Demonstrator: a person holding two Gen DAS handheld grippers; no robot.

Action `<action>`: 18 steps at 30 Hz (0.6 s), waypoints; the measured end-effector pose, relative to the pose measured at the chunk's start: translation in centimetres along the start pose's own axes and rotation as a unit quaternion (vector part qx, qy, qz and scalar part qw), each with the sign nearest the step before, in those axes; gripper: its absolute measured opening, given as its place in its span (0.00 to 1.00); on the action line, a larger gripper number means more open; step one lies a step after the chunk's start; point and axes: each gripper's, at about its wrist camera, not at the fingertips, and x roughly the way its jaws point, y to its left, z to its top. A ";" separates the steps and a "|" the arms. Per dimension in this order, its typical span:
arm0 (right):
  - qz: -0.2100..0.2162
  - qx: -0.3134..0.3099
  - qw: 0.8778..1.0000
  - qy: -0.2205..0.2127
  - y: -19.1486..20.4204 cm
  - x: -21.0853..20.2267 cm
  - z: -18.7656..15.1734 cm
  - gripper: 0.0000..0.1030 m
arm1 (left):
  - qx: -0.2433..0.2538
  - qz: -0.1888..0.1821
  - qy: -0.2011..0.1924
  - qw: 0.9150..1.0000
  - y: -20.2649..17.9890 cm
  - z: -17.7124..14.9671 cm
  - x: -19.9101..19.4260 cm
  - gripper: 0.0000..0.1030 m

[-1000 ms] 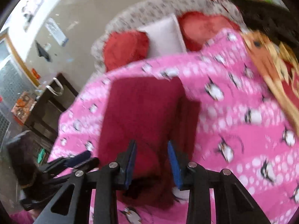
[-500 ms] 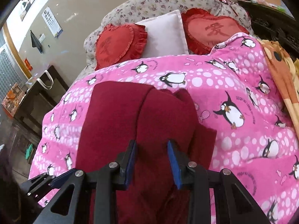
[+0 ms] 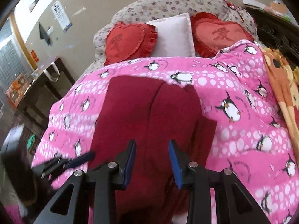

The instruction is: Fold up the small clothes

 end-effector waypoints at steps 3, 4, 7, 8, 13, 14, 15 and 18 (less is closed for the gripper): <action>-0.011 -0.003 1.000 0.010 0.4 -0.9 -2.2 0.33 | 0.001 0.002 0.000 1.000 -0.1 -0.1 -0.1 0.36; -0.014 -0.005 1.000 0.012 0.4 -1.1 -2.9 0.33 | 0.001 0.002 0.000 1.000 0.0 -0.2 0.0 0.36; -0.065 -0.019 0.997 0.034 -0.1 -0.4 -5.1 0.33 | 0.003 0.005 0.001 1.000 -0.3 -0.4 0.0 0.38; -0.060 -0.011 0.997 0.039 -0.5 0.2 -5.7 0.33 | 0.007 0.009 0.002 1.000 -0.5 -0.4 0.0 0.38; -0.047 0.010 0.998 0.037 -1.3 0.4 -6.5 0.34 | 0.015 0.019 0.004 1.000 -0.8 -0.8 -0.3 0.40; -0.044 0.013 0.998 0.036 -1.3 0.1 -6.5 0.34 | 0.011 0.019 0.006 1.000 -0.7 -0.7 -0.4 0.40; -0.043 0.016 0.998 0.033 -1.2 -0.2 -6.4 0.36 | 0.006 0.018 0.007 1.000 -0.5 -0.7 -0.6 0.40; -0.035 0.027 0.999 0.014 -0.7 -1.9 -6.0 0.40 | -0.009 0.017 0.009 1.000 -0.2 -0.8 -1.1 0.39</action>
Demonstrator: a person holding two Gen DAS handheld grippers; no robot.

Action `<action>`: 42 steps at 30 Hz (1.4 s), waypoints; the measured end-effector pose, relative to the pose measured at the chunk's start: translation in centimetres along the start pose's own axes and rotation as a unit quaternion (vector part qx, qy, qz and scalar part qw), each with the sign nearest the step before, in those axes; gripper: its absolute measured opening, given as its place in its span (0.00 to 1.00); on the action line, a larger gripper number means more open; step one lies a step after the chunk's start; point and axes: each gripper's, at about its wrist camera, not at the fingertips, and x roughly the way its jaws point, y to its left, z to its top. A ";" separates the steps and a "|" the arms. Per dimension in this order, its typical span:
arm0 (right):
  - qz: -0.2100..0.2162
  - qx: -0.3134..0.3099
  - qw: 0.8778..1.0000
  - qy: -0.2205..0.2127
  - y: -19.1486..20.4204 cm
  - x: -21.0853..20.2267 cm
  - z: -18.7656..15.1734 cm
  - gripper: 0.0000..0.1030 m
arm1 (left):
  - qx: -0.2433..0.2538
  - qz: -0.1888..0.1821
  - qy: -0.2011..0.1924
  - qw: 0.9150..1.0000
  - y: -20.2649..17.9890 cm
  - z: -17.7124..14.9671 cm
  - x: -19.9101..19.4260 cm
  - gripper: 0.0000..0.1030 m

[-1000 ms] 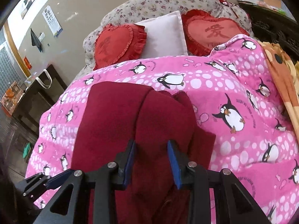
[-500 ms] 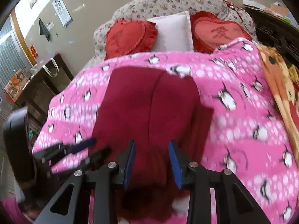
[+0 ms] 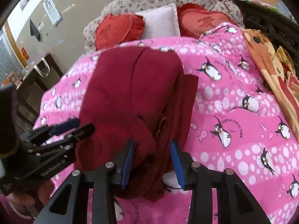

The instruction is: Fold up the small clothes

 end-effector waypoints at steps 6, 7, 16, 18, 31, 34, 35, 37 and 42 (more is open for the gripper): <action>-0.004 -0.008 0.999 -0.031 1.7 -2.1 0.7 0.47 | 0.001 0.005 -0.004 1.000 0.0 -0.2 -1.1 0.39; -0.005 -0.006 0.999 -0.034 1.8 -2.3 0.9 0.47 | 0.001 0.008 -0.004 1.000 0.0 -0.3 -1.2 0.40; -0.006 0.019 0.999 -0.028 1.3 -1.8 1.0 0.70 | -0.037 -0.044 -0.005 0.998 1.7 0.2 -2.0 0.40; -0.004 0.033 0.999 -0.022 0.4 -0.9 1.1 0.72 | -0.062 -0.071 0.006 0.996 2.6 0.4 -1.3 0.57; 0.100 0.147 0.984 -0.004 -5.6 5.8 3.1 0.78 | -0.099 -0.136 0.019 0.986 4.7 1.7 3.7 0.69; 0.115 0.152 0.982 -0.012 -5.9 6.5 3.3 0.81 | -0.107 -0.147 0.018 0.983 4.8 1.9 4.8 0.77; 0.117 0.152 0.981 -0.015 -5.9 6.6 3.4 0.83 | -0.110 -0.151 0.019 0.982 4.8 2.0 5.1 0.78; 0.119 0.148 0.982 -0.019 -5.8 7.0 3.6 0.86 | -0.113 -0.155 0.020 0.981 4.7 2.3 5.7 0.80; 0.109 0.131 0.985 -0.022 -5.3 7.3 3.9 0.90 | -0.111 -0.149 0.013 0.982 4.2 2.4 5.9 0.83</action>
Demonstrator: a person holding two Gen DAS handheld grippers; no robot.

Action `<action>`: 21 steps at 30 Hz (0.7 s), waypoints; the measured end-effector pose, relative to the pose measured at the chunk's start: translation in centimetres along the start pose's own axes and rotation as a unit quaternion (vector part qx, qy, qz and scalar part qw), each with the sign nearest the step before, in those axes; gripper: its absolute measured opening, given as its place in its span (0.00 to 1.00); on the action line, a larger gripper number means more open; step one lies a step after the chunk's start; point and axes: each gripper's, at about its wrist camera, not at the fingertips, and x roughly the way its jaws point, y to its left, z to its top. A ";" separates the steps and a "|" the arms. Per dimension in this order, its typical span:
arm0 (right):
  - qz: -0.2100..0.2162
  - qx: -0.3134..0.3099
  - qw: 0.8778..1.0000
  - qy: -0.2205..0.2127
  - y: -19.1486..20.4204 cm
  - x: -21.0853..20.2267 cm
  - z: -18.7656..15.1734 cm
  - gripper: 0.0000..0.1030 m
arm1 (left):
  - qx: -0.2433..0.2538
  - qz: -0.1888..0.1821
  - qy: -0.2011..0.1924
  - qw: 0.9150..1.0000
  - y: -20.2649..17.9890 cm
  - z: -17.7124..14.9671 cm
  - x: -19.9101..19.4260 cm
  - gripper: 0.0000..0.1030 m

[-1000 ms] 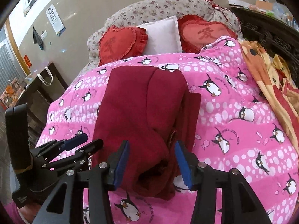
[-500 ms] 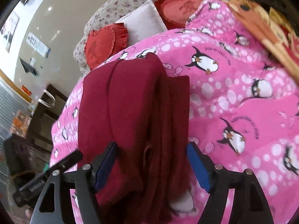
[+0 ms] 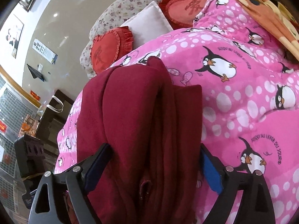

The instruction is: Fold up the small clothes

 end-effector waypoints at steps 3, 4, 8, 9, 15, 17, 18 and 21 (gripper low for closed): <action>-0.007 -0.012 1.000 -0.002 0.4 0.1 -0.1 0.90 | 0.002 0.005 -0.003 1.000 -0.5 0.0 0.2 0.83; -0.009 -0.019 1.000 -0.002 0.6 0.1 -0.2 0.90 | 0.001 0.007 -0.003 1.000 -0.6 0.0 0.2 0.83; -0.011 -0.024 1.000 -0.006 0.6 -0.2 -0.3 0.80 | 0.008 0.012 -0.003 1.000 -1.1 0.1 0.4 0.79; -0.011 -0.026 1.000 -0.008 0.7 -0.3 -0.3 0.72 | 0.012 0.013 -0.003 1.000 -1.3 0.0 0.3 0.74; 0.003 -0.044 0.999 -0.017 2.6 -2.5 -0.7 0.45 | 0.024 0.003 -0.009 1.000 -1.6 0.0 -2.6 0.42; 0.023 -0.042 0.999 -0.019 3.7 -3.7 -1.1 0.44 | 0.013 -0.004 -0.003 1.000 -1.1 -0.2 -4.1 0.41; 0.033 -0.040 0.999 -0.018 4.3 -4.2 -1.3 0.44 | 0.009 -0.003 0.003 1.000 -0.8 -0.4 -5.2 0.41; 0.064 -0.039 0.997 -0.007 6.4 -5.6 -2.3 0.44 | 0.002 0.014 0.017 1.000 0.2 -1.6 -8.4 0.41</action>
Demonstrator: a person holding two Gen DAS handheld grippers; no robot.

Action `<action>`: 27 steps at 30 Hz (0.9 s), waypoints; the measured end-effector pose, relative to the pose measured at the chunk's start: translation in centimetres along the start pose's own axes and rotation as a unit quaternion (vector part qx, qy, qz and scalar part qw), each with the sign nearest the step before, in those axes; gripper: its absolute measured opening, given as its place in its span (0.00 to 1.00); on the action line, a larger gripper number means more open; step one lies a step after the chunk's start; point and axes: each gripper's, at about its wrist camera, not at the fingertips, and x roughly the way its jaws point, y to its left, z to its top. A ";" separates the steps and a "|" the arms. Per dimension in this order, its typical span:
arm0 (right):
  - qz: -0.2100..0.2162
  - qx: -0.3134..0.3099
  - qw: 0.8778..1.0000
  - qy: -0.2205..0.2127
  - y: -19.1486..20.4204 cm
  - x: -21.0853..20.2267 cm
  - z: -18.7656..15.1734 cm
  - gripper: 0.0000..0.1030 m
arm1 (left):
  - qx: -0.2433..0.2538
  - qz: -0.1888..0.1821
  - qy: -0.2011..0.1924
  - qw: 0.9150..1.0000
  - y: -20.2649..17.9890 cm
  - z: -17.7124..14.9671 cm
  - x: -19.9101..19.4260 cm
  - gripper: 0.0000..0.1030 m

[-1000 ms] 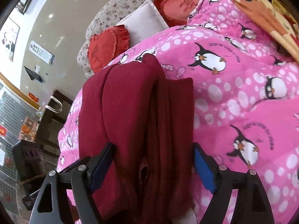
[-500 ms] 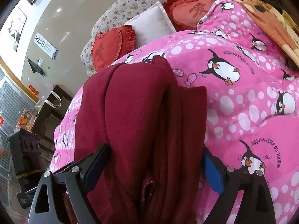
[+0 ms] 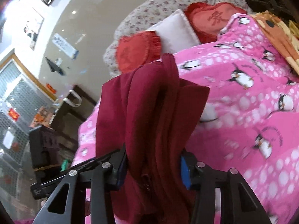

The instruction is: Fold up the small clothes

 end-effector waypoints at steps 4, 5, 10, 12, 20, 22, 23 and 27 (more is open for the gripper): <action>0.028 0.009 0.999 0.041 3.0 0.2 -2.4 0.44 | -0.010 0.040 0.019 0.999 1.4 -2.3 -3.2 0.41; 0.033 0.013 0.998 0.051 3.4 0.6 -3.1 0.44 | -0.012 0.052 0.025 0.998 1.8 -3.0 -3.6 0.41; 0.002 0.029 0.994 0.101 3.8 3.8 -6.8 0.47 | -0.035 0.082 0.057 0.994 4.3 -6.7 -2.2 0.41; -0.046 0.016 0.992 0.114 3.5 4.7 -7.6 0.48 | -0.036 0.091 0.037 0.994 4.8 -7.6 -2.0 0.43; -0.060 -0.100 0.992 0.051 8.8 -0.9 -7.4 0.49 | -0.013 0.144 -0.004 0.989 3.7 -8.3 -3.9 0.48; -0.035 -0.129 0.989 0.055 10.5 -1.1 -8.4 0.49 | -0.009 0.158 -0.018 0.987 3.7 -8.4 -4.6 0.48; -0.031 -0.141 0.988 0.060 11.2 -0.8 -8.9 0.47 | -0.007 0.163 -0.023 0.986 3.8 -8.4 -4.9 0.48; -0.063 -0.195 0.974 0.098 11.6 1.8 -12.1 0.35 | -0.001 0.184 -0.038 0.982 3.6 -8.8 -6.5 0.48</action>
